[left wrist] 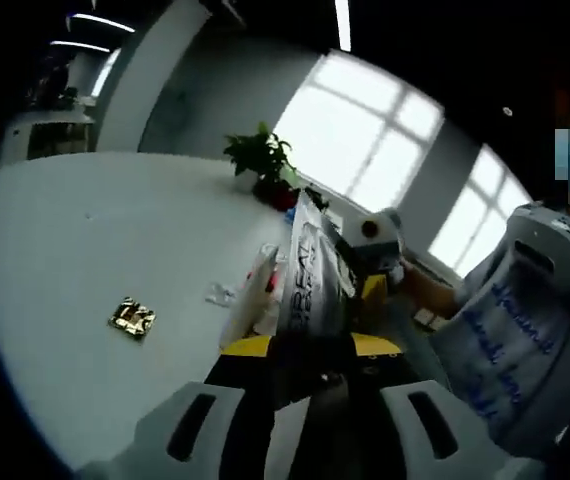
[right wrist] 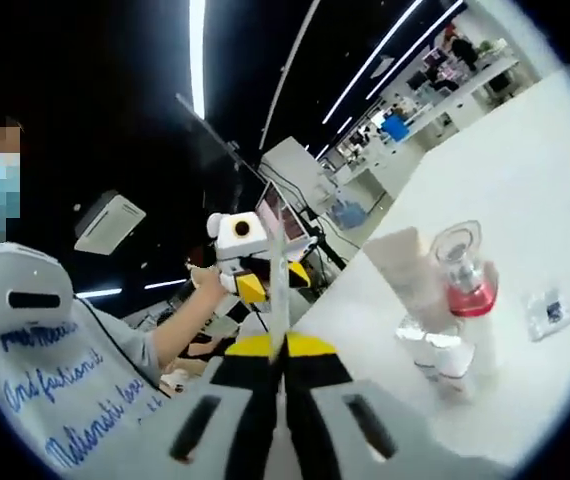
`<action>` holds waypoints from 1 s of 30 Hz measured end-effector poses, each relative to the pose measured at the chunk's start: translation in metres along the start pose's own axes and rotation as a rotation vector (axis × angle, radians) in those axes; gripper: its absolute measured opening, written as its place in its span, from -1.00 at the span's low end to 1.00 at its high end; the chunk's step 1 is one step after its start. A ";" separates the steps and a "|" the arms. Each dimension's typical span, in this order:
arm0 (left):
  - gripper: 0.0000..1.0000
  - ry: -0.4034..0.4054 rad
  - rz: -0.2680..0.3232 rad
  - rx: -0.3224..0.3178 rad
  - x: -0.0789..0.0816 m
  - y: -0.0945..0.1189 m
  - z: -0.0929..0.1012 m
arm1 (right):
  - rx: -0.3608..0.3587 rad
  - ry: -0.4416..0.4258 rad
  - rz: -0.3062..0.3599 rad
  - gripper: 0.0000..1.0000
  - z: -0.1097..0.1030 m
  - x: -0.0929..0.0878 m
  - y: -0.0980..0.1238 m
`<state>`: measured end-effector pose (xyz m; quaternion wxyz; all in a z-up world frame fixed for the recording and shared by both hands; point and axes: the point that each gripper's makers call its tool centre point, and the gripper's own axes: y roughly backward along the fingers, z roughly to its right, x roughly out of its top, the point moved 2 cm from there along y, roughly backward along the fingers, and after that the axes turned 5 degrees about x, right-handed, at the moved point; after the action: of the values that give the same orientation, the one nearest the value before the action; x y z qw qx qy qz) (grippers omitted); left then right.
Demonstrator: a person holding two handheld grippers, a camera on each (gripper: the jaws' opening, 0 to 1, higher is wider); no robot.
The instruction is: Arrange the skincare products in the storage area until every visible bottle or jar stands upright without overlapping.
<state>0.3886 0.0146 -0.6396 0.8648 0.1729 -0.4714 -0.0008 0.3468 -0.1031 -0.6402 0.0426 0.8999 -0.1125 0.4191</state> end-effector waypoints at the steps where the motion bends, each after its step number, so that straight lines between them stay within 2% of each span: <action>1: -0.50 0.016 0.020 0.007 -0.001 0.003 -0.002 | -0.004 0.002 0.000 -0.98 0.000 0.000 -0.001; 8: -0.49 0.095 0.088 0.037 -0.014 0.013 -0.008 | -0.009 -0.022 0.039 -0.98 -0.001 0.001 -0.003; 14: -0.39 0.114 0.073 0.027 -0.029 0.001 0.003 | 0.000 -0.032 0.060 -0.98 -0.005 0.001 -0.012; 21: -0.40 0.141 0.099 0.008 -0.032 -0.010 0.014 | 0.024 -0.043 0.080 -0.98 -0.014 -0.002 -0.018; 30: -0.69 0.210 0.175 -0.001 -0.029 -0.017 0.023 | 0.019 -0.085 0.102 -0.98 -0.016 -0.013 -0.014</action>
<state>0.3568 -0.0038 -0.6572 0.9062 0.1299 -0.3915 0.0924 0.3302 -0.0848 -0.6394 0.0078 0.9105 -0.1557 0.3831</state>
